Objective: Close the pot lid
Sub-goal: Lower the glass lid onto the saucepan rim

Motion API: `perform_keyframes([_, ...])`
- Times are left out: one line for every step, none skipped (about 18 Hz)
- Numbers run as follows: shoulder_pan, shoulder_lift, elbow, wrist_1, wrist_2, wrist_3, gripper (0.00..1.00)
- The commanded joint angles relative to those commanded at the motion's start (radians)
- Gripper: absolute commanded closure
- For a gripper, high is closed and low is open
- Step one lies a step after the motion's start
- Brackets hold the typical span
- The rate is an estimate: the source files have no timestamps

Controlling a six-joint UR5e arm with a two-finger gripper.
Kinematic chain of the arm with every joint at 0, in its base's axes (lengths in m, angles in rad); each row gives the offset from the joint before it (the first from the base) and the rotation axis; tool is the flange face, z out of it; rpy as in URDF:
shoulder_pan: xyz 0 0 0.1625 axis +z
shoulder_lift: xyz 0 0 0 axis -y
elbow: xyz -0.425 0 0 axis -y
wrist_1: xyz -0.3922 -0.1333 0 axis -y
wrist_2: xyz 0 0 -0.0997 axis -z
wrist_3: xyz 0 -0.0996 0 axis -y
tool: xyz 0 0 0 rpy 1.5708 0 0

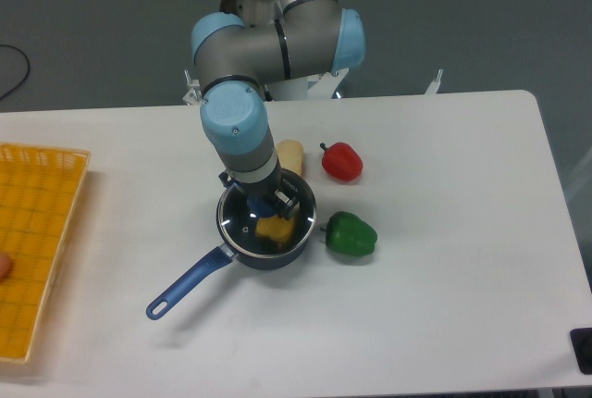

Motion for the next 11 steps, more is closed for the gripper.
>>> perform_keyframes([0.002, -0.002, -0.002, 0.000, 0.000, 0.000, 0.40])
perform_keyframes([0.002, 0.000, -0.005, 0.002, -0.002, 0.000, 0.40])
perform_keyframes([0.002, 0.002, -0.006, 0.002, -0.002, 0.000, 0.40])
perform_keyframes([0.000, 0.002, -0.006, 0.002, -0.002, -0.002, 0.40])
perform_keyframes([-0.002, 0.002, -0.006, 0.002, 0.000, 0.000, 0.40])
perform_keyframes([-0.008, 0.000, -0.006, 0.002, -0.002, -0.002, 0.40])
perform_keyframes([-0.011, -0.003, -0.006, 0.002, 0.000, -0.002, 0.40])
perform_keyframes([-0.011, -0.003, -0.006, 0.002, 0.000, -0.002, 0.38])
perform_keyframes([-0.012, -0.003, -0.006, 0.002, 0.000, -0.003, 0.37])
perform_keyframes([-0.012, -0.003, -0.006, 0.002, 0.000, -0.002, 0.37])
perform_keyframes([-0.012, -0.005, -0.006, 0.002, 0.000, -0.002, 0.37])
